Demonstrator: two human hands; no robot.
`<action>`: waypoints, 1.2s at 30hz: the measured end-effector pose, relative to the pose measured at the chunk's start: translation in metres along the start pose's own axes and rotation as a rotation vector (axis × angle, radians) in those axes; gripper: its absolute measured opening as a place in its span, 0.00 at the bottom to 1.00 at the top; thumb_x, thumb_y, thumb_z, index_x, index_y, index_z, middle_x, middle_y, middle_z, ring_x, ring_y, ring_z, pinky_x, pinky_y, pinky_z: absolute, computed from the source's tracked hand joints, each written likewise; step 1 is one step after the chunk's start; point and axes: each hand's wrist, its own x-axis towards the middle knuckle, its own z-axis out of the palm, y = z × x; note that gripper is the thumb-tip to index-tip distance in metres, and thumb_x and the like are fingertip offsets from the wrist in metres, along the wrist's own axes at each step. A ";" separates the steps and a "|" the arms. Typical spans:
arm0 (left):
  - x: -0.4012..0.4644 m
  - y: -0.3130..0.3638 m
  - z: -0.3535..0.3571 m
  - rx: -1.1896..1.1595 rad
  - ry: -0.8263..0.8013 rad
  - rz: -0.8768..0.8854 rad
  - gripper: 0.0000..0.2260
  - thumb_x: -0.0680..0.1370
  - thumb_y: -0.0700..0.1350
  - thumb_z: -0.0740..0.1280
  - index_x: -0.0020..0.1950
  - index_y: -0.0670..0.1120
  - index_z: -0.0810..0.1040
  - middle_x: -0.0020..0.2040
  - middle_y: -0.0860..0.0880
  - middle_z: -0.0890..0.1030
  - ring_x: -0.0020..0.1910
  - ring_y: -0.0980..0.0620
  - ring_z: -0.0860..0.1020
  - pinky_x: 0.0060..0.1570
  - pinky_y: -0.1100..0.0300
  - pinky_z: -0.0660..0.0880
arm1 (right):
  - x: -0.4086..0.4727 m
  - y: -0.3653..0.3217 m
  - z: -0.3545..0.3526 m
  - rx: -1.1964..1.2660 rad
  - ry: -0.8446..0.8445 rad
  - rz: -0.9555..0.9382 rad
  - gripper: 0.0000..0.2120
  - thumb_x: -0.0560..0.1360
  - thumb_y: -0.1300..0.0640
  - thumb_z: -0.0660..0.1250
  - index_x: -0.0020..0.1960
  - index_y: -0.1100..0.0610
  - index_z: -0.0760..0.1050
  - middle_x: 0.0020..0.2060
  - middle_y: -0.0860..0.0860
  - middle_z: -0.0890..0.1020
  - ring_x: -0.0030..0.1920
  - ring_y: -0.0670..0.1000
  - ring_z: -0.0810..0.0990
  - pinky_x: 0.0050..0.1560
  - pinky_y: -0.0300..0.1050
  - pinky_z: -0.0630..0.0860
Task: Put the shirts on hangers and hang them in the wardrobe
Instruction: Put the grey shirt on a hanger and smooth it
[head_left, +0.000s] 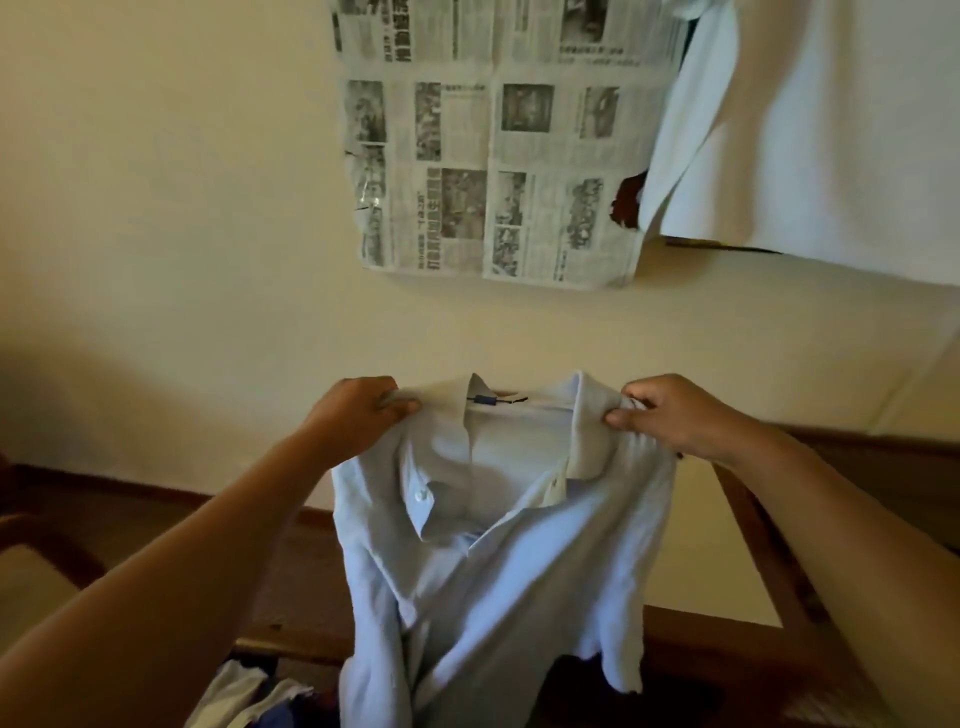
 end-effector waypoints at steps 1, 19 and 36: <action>0.008 0.010 0.000 -0.004 -0.002 0.017 0.18 0.77 0.58 0.65 0.37 0.44 0.72 0.34 0.48 0.75 0.38 0.47 0.74 0.37 0.55 0.68 | -0.003 0.004 -0.012 -0.001 0.029 0.002 0.20 0.74 0.54 0.71 0.32 0.56 0.63 0.27 0.49 0.63 0.28 0.45 0.64 0.31 0.42 0.58; 0.074 0.106 0.045 0.014 -0.041 0.089 0.06 0.78 0.46 0.65 0.42 0.49 0.78 0.43 0.47 0.80 0.45 0.46 0.77 0.46 0.53 0.73 | -0.031 0.139 -0.110 -0.183 0.401 0.188 0.06 0.75 0.60 0.68 0.40 0.59 0.80 0.35 0.54 0.79 0.37 0.53 0.74 0.34 0.42 0.65; 0.074 0.104 0.123 -0.341 -0.072 -0.218 0.08 0.77 0.42 0.64 0.42 0.41 0.82 0.41 0.42 0.81 0.40 0.50 0.74 0.39 0.58 0.69 | -0.008 0.212 -0.040 -0.031 0.371 0.270 0.09 0.76 0.60 0.67 0.38 0.62 0.77 0.32 0.54 0.78 0.36 0.54 0.76 0.35 0.44 0.67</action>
